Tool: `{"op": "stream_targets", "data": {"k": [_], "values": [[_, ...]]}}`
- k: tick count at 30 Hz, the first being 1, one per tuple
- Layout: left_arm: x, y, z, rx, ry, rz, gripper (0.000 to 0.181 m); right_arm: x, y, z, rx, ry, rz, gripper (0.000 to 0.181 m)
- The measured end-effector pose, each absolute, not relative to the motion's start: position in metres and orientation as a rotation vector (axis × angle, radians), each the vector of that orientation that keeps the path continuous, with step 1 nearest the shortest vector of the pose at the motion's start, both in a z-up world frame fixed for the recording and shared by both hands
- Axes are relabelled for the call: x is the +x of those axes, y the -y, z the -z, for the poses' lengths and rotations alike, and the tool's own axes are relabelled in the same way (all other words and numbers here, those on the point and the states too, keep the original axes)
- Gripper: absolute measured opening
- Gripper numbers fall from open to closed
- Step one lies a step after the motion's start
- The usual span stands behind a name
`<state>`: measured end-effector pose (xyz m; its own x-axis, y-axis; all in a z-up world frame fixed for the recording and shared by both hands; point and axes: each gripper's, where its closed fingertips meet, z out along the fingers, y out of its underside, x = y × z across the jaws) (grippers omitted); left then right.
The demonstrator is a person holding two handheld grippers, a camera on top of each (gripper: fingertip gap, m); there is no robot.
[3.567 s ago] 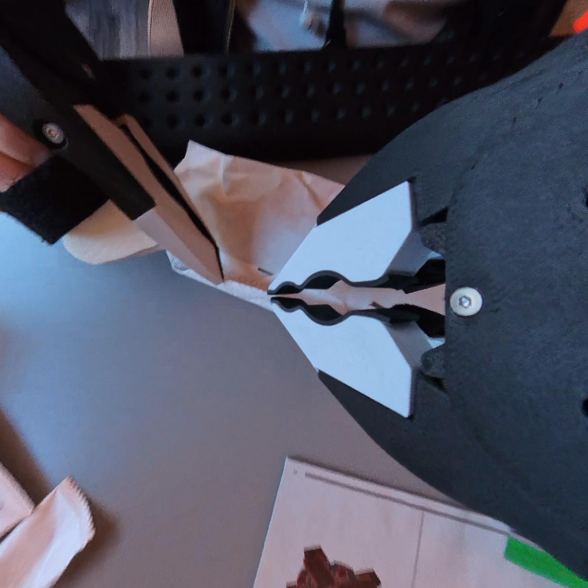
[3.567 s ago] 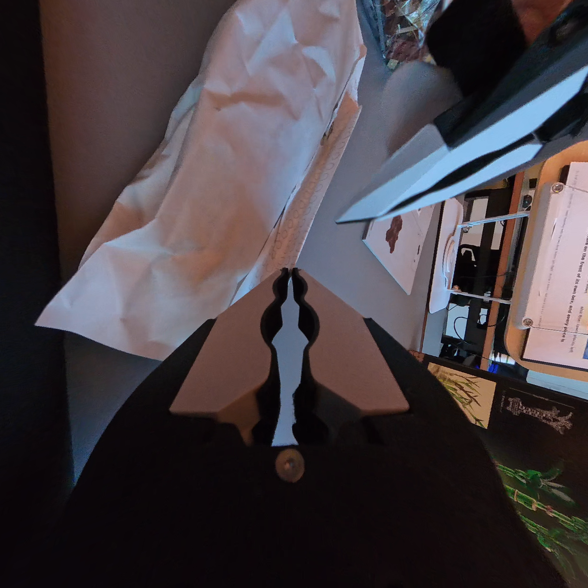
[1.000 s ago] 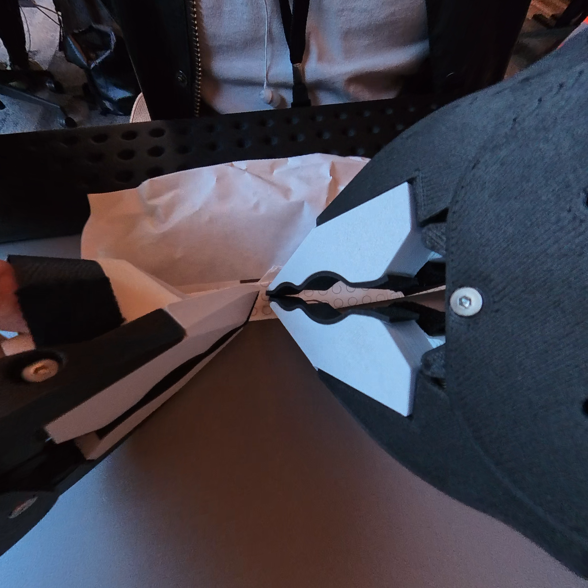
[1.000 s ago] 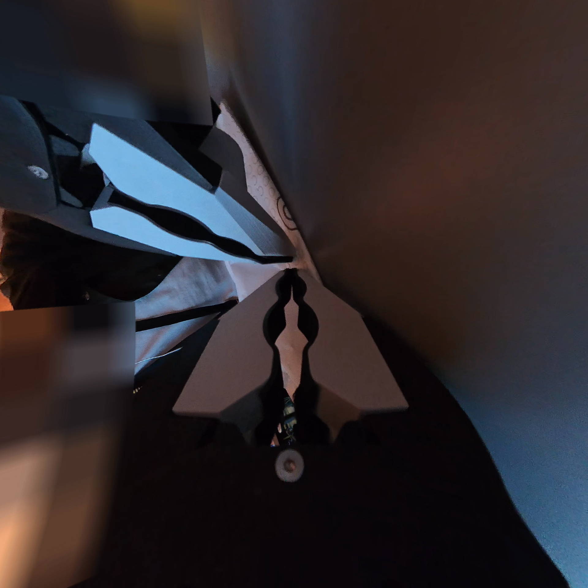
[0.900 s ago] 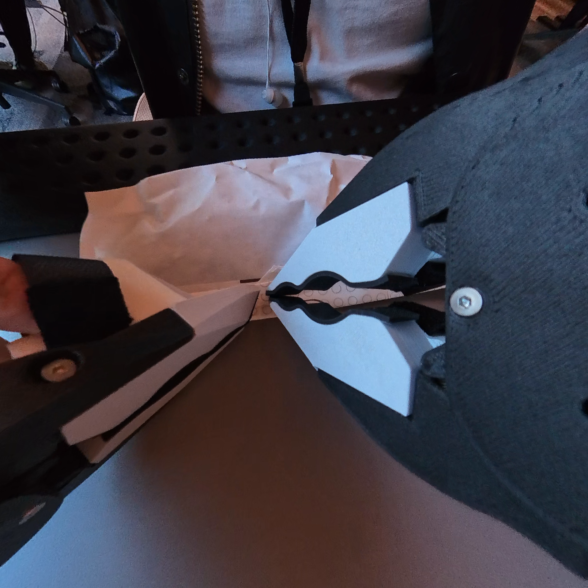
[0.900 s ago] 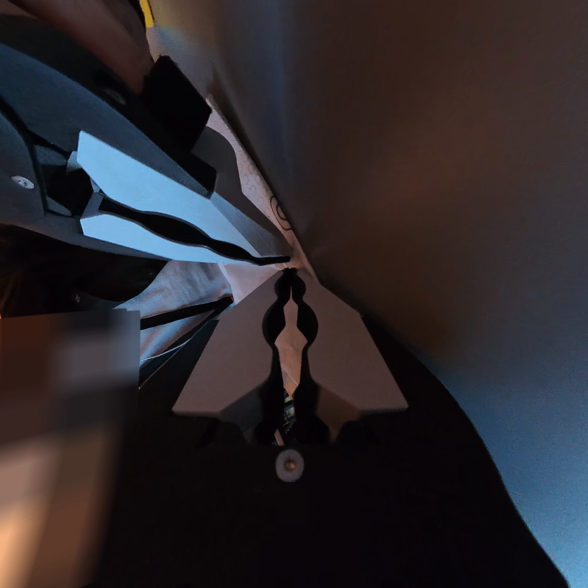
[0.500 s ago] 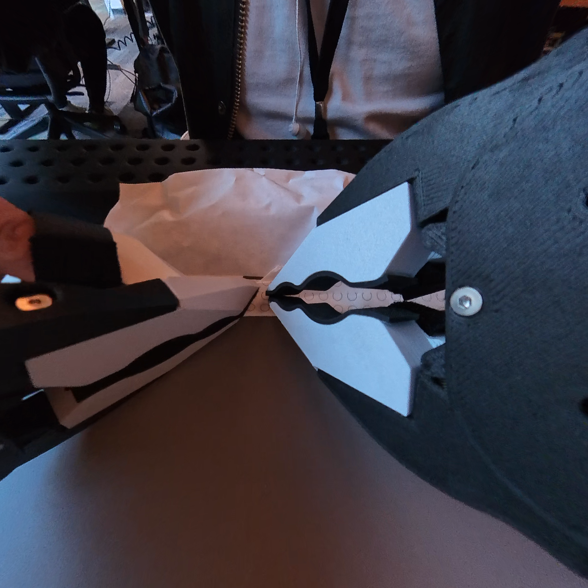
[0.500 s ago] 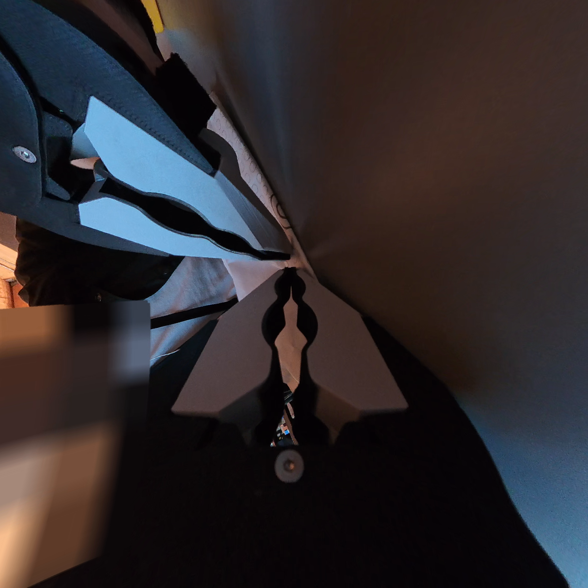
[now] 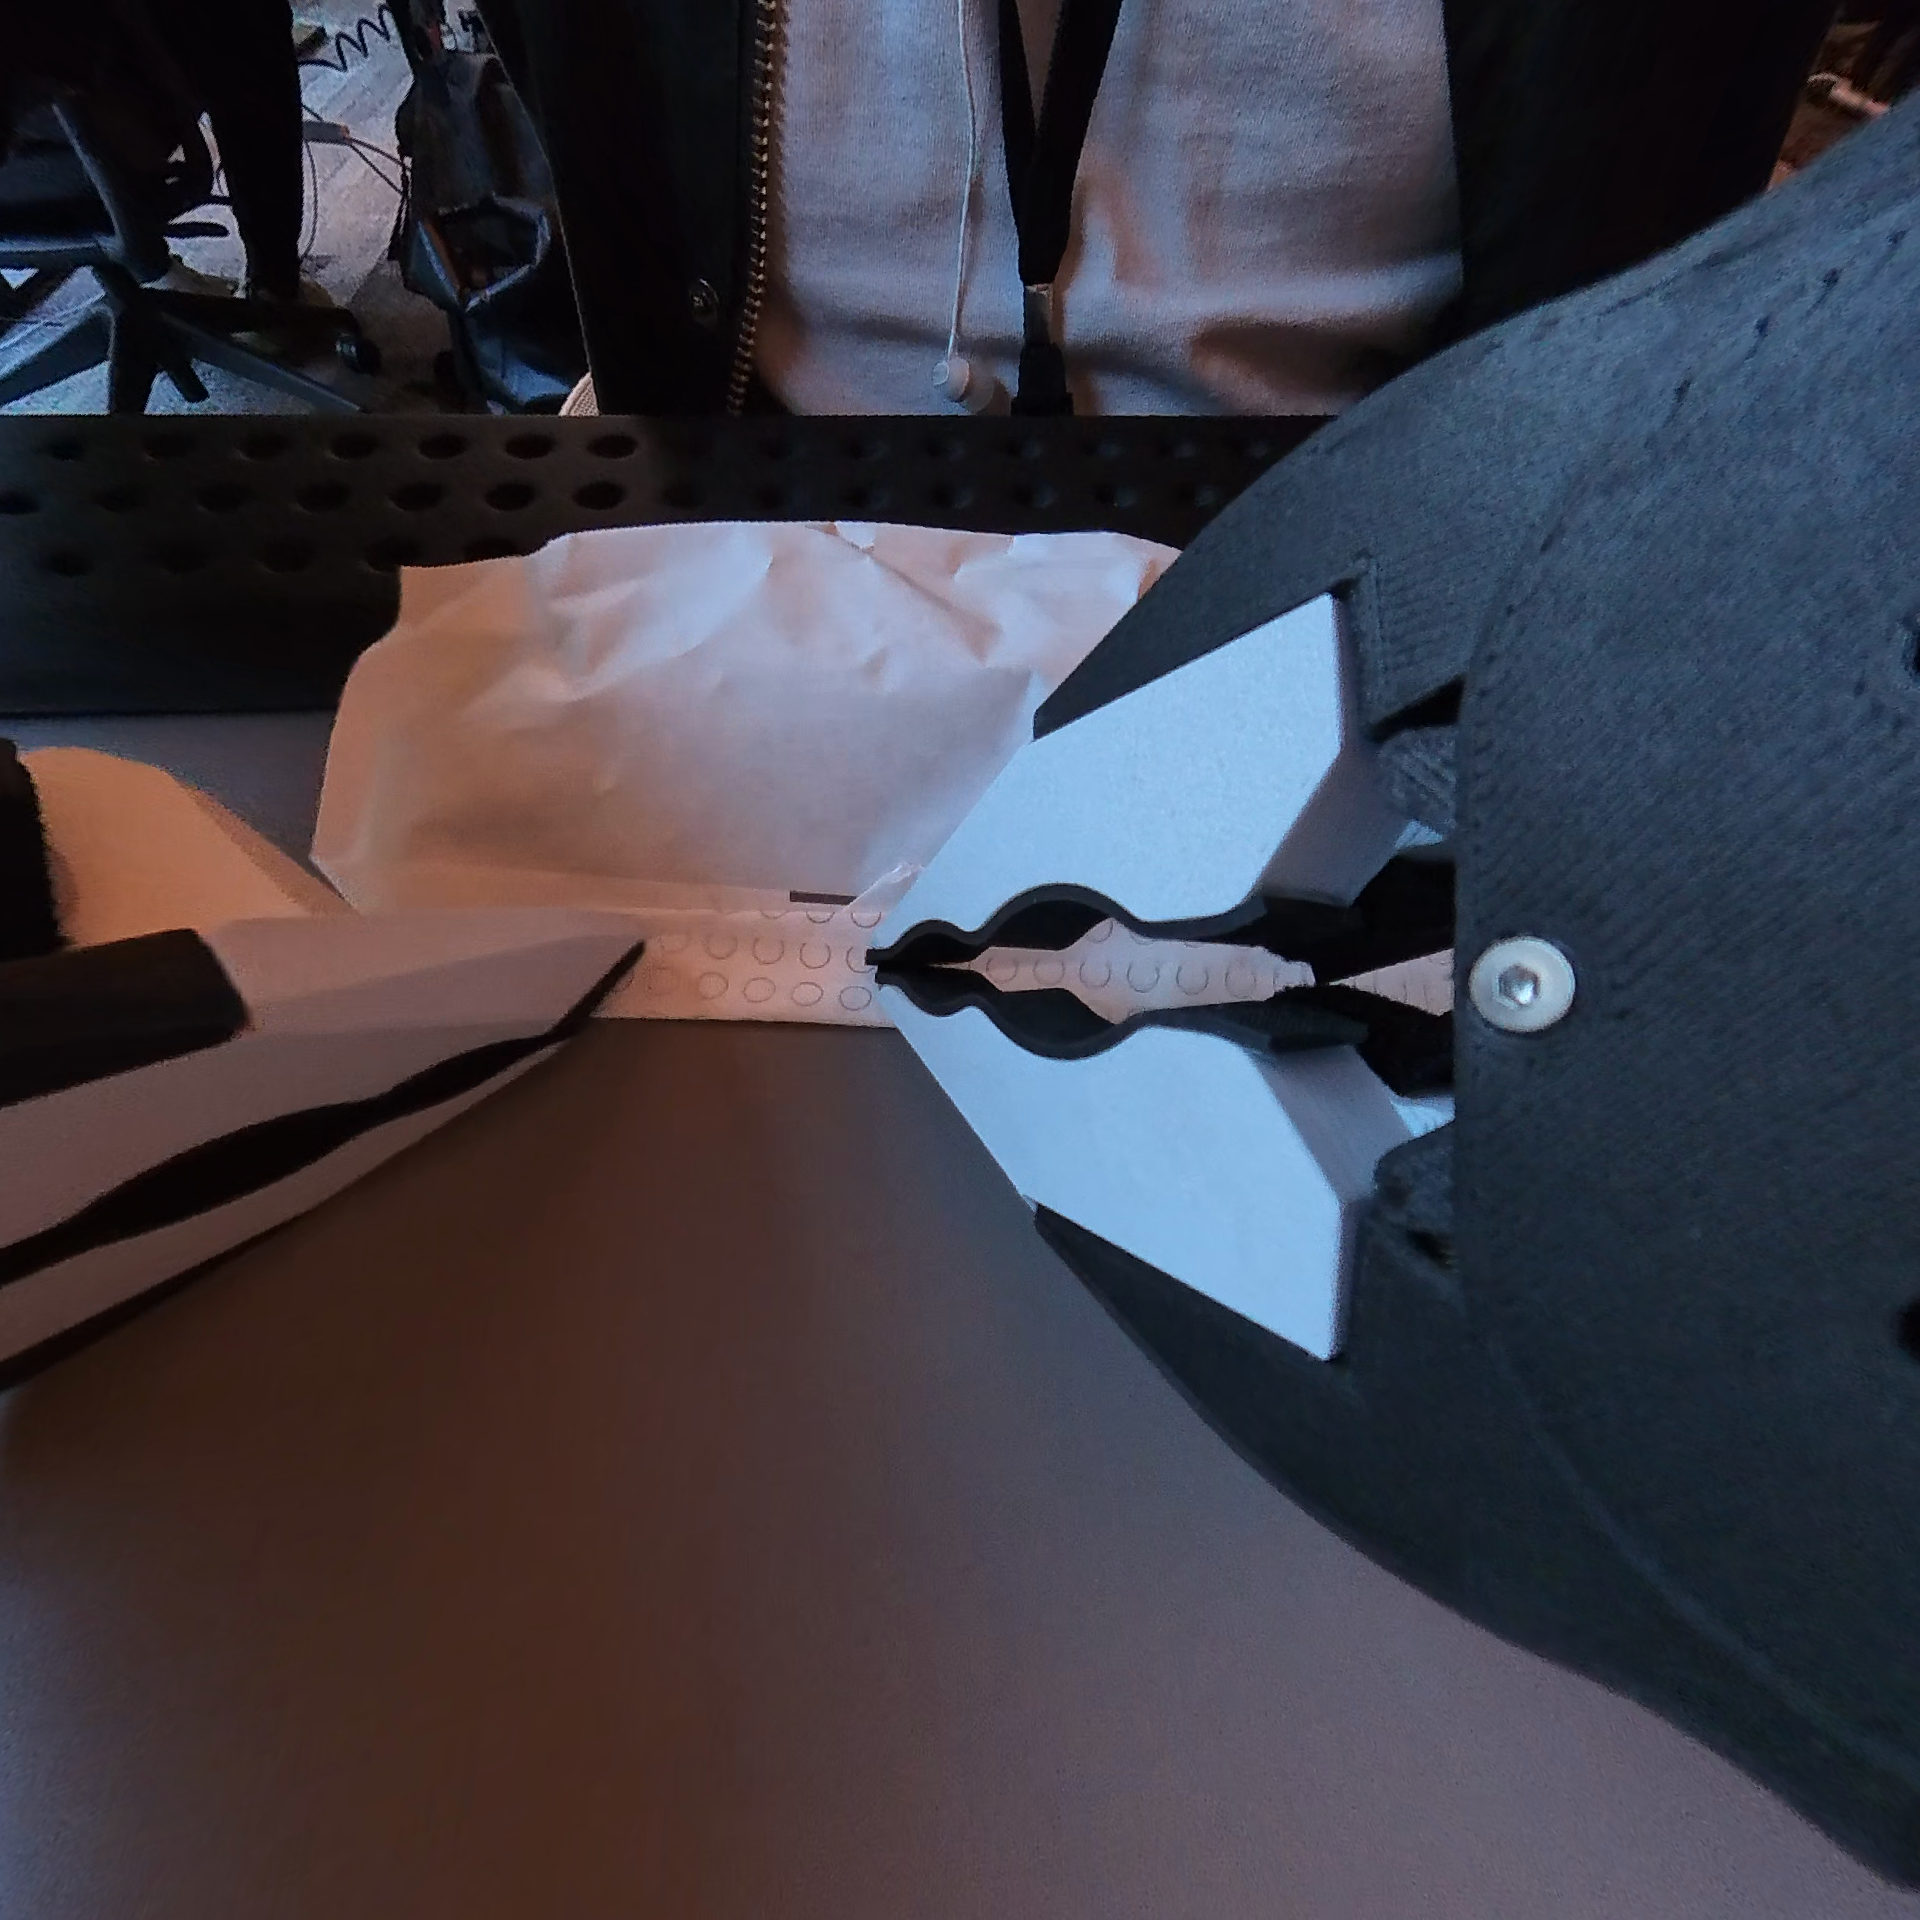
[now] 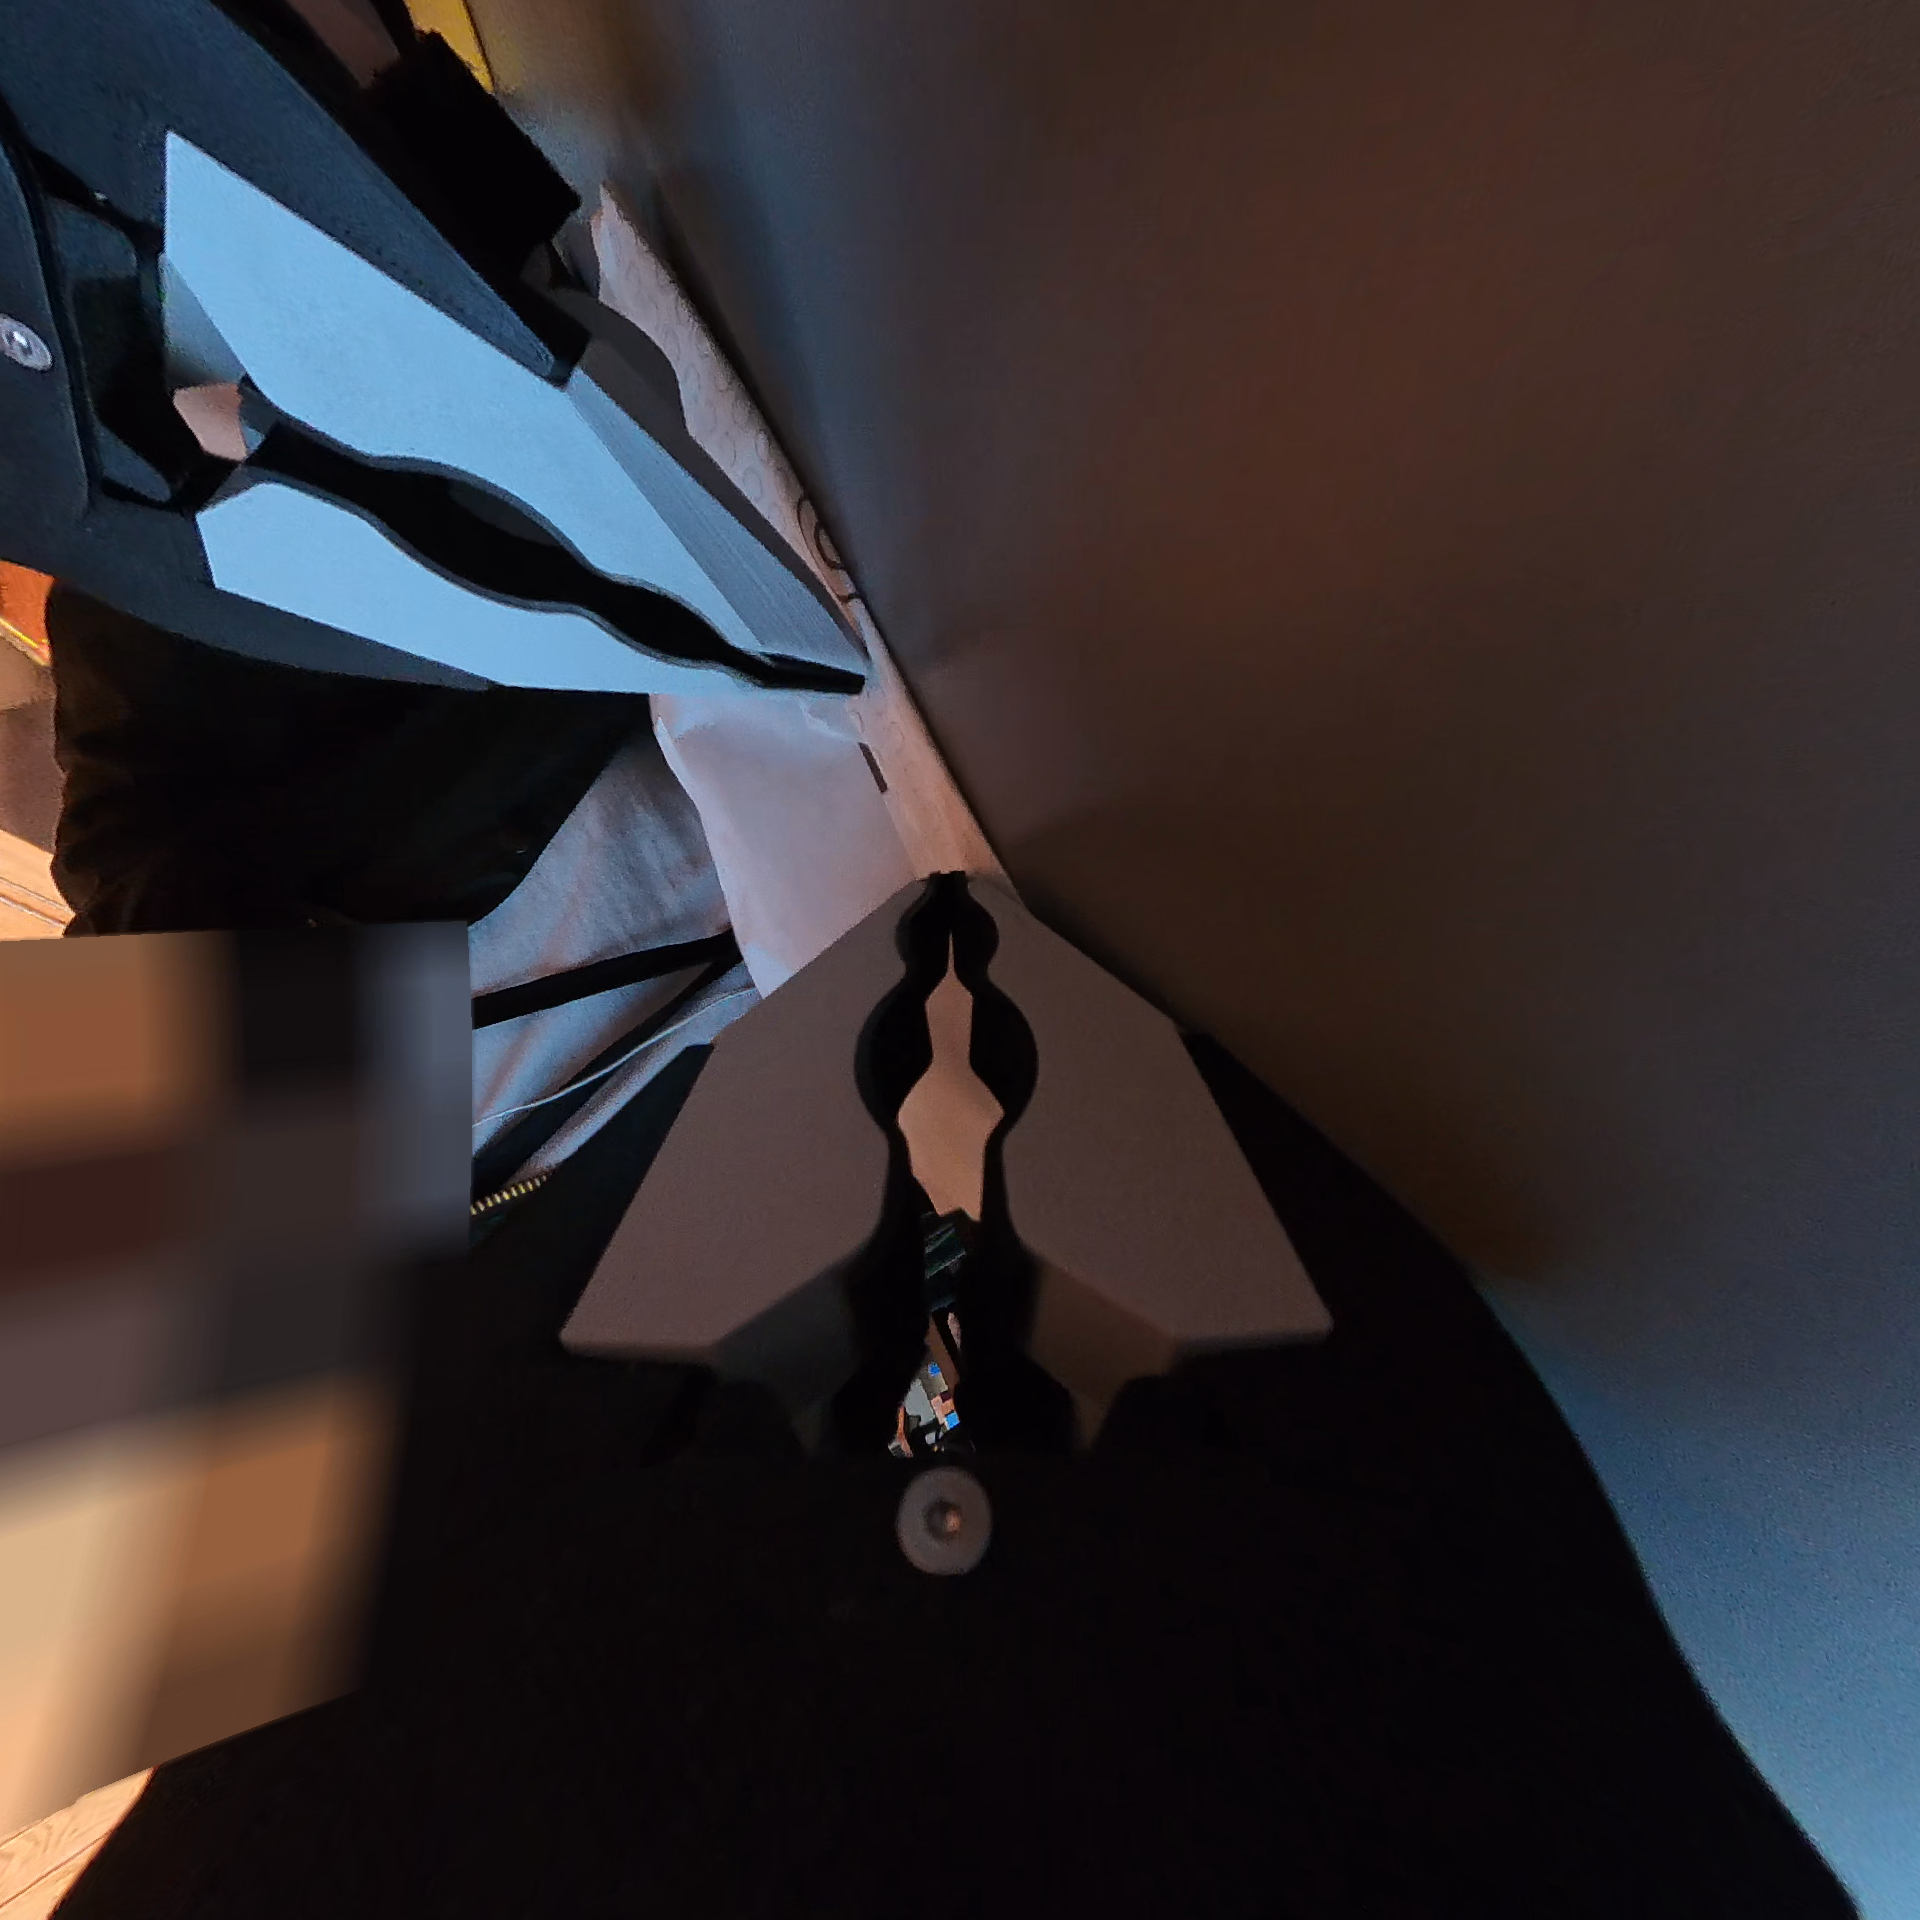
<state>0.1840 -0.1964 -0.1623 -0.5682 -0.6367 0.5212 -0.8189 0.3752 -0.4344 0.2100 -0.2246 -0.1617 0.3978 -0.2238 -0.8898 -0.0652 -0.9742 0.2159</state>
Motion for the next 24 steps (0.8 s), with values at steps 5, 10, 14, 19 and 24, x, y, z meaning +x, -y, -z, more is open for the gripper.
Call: {"op": "stream_targets", "data": {"k": [5, 10, 14, 19, 24], "values": [[0.185, 0.195, 0.162, 1.296, 2.376, -0.986, 0.0, 0.217, 0.231, 0.162, 2.515, 0.27, 1.62, 0.001], [0.187, 0.195, 0.162, 1.303, 2.387, -0.986, 0.0, 0.221, 0.238, 0.163, 2.525, 0.271, 1.62, 0.001], [0.187, 0.195, 0.163, 1.306, 2.392, -0.988, 0.0, 0.221, 0.242, 0.163, 2.575, 0.256, 1.615, 0.001], [0.187, 0.195, 0.163, 1.316, 2.4, -0.997, 0.0, 0.221, 0.243, 0.165, 2.806, 0.061, 1.499, 0.002], [0.188, 0.195, 0.162, 1.315, 2.4, -1.0, 0.0, 0.221, 0.244, 0.165, 2.886, 0.078, 1.552, 0.002]]}}
